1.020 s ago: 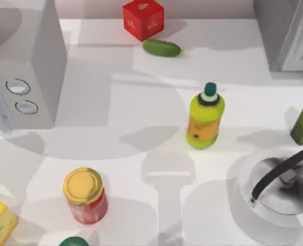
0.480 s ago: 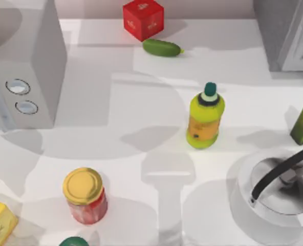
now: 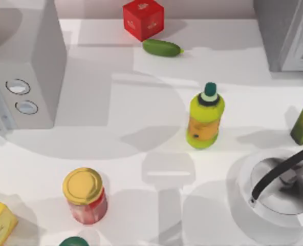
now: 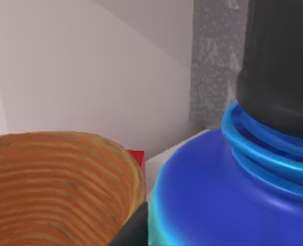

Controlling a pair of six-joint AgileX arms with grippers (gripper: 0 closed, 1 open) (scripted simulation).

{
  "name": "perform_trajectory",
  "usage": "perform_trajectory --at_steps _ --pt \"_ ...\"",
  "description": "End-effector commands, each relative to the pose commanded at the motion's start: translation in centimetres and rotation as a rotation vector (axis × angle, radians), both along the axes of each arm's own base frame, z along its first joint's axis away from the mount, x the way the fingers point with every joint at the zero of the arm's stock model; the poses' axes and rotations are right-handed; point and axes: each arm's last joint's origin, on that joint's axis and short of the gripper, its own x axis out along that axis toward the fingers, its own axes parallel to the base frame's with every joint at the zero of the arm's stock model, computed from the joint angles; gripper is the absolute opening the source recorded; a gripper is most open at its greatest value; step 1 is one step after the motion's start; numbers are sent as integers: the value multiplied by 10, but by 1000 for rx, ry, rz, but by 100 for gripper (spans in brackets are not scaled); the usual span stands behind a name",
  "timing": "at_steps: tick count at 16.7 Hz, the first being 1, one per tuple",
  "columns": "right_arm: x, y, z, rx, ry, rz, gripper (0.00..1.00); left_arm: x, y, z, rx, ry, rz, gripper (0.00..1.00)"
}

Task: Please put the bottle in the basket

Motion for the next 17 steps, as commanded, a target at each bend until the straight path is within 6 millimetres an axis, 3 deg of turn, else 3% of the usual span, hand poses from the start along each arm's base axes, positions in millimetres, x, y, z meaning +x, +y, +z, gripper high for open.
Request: perform_trajectory --at_steps 4,8,13,17 --pt "0 0 0 0 0 0 100 41 37 54 24 -32 11 0" --pt "0 0 0 0 0 0 100 80 67 88 25 -54 0 0" --pt "0 0 0 0 0 0 100 119 87 97 -9 -38 -28 0" --pt "0 0 0 0 0 0 100 131 90 96 -27 -23 -39 0"
